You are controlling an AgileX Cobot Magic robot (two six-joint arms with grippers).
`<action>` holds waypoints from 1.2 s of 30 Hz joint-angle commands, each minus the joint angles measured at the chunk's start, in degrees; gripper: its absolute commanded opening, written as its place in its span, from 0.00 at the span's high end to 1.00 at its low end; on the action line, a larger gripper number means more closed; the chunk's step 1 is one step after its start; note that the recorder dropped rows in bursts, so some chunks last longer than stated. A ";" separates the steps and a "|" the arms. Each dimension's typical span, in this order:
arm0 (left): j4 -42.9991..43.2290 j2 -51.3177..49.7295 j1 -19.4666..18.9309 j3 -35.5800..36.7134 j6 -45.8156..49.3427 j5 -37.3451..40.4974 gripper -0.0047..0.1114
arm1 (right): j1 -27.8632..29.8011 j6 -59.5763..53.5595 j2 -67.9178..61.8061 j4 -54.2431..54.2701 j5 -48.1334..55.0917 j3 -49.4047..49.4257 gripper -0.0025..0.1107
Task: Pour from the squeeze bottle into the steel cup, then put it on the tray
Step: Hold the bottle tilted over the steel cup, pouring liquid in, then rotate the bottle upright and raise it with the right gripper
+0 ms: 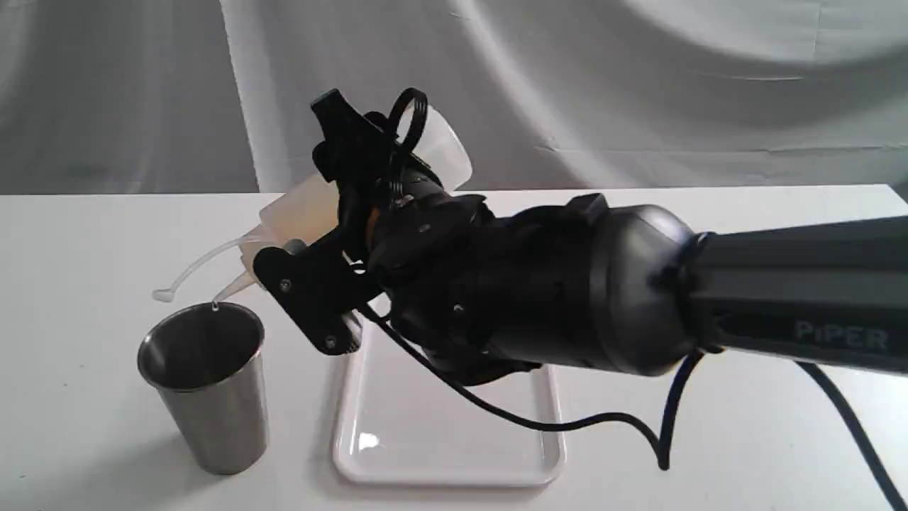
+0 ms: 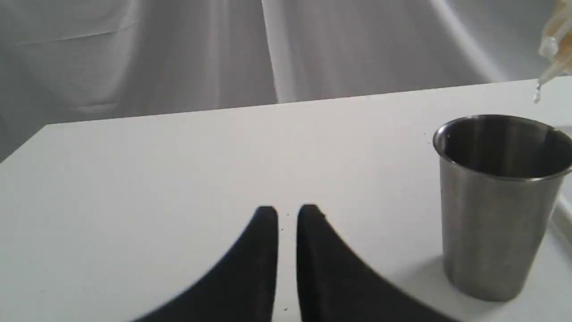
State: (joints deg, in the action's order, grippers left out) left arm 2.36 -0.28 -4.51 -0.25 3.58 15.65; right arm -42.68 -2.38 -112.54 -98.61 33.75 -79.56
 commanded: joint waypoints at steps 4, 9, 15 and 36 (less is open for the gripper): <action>0.14 0.28 0.14 0.25 -0.10 -0.42 0.89 | -0.14 -0.39 0.30 -1.34 1.06 -0.58 0.98; 0.14 0.28 0.14 0.25 -0.10 -0.42 0.89 | -0.14 -0.39 0.30 -1.34 1.06 -0.58 0.98; 0.14 0.28 0.14 0.25 -0.10 -0.42 0.89 | -0.14 -0.39 0.30 -1.34 1.06 -0.58 0.98; 0.14 0.28 0.14 0.25 -0.10 -0.42 0.89 | 0.44 15.42 0.40 8.02 -1.53 -0.58 0.98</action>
State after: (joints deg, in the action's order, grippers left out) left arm 2.36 -0.28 -4.51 -0.25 3.58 15.65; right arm -42.68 10.18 -112.54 -91.38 32.62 -79.56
